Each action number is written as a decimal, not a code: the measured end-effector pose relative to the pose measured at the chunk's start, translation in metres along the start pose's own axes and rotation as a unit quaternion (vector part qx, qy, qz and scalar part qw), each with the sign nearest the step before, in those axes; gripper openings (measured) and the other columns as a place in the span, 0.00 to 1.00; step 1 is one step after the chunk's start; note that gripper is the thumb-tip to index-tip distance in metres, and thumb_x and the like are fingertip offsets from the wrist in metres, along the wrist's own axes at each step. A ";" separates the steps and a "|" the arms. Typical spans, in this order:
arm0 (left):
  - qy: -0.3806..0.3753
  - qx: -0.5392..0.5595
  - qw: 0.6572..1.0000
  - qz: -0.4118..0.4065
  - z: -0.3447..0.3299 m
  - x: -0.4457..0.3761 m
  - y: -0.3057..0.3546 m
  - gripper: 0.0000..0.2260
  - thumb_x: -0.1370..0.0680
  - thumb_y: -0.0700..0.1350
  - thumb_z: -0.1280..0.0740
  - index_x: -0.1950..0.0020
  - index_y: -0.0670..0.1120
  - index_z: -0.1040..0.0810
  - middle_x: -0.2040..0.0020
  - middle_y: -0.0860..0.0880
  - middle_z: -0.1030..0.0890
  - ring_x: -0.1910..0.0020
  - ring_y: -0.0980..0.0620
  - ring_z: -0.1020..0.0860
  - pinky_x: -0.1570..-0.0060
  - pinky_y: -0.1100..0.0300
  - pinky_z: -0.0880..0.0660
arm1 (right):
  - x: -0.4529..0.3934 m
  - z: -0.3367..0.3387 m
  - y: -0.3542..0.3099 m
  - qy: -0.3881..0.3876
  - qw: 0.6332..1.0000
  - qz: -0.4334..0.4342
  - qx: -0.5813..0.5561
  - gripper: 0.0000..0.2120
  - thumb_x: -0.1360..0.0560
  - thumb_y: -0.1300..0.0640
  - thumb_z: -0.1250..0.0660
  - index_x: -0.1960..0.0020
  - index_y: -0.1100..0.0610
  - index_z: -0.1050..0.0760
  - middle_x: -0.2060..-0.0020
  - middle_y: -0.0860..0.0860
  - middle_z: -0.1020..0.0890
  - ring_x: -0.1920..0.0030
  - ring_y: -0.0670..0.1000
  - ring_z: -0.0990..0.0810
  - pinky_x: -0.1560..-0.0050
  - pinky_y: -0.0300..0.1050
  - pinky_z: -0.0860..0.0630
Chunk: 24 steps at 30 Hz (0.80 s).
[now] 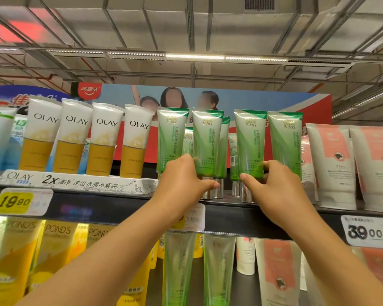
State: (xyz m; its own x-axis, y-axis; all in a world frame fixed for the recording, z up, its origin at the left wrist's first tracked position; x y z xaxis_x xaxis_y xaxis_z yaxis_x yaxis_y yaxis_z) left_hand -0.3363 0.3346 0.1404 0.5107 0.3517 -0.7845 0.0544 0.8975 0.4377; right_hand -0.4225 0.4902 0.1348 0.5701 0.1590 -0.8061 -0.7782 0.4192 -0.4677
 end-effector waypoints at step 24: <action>0.035 0.347 0.937 0.000 0.018 0.103 -0.010 0.05 0.27 0.44 0.29 0.53 0.53 0.20 0.57 0.54 0.17 0.56 0.58 0.18 0.51 0.56 0.20 | 0.086 -0.003 -0.033 -0.084 0.919 0.007 -0.385 0.15 0.33 0.53 0.28 0.48 0.52 0.23 0.54 0.52 0.16 0.51 0.52 0.17 0.48 0.56 0.20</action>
State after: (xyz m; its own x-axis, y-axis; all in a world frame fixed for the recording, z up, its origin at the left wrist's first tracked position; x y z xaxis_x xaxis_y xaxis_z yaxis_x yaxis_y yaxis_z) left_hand -0.2691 0.3568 0.0634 0.4551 0.3895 -0.8007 0.6111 0.5174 0.5990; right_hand -0.3486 0.4869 0.0797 0.5412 0.3233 -0.7763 -0.7041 -0.3304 -0.6285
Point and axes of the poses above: each hand's wrist, its own x-axis away from the middle knuckle, its own z-axis out of the back of the hand, y = z × x, the point moved 9 cm from there along -x, towards the middle knuckle
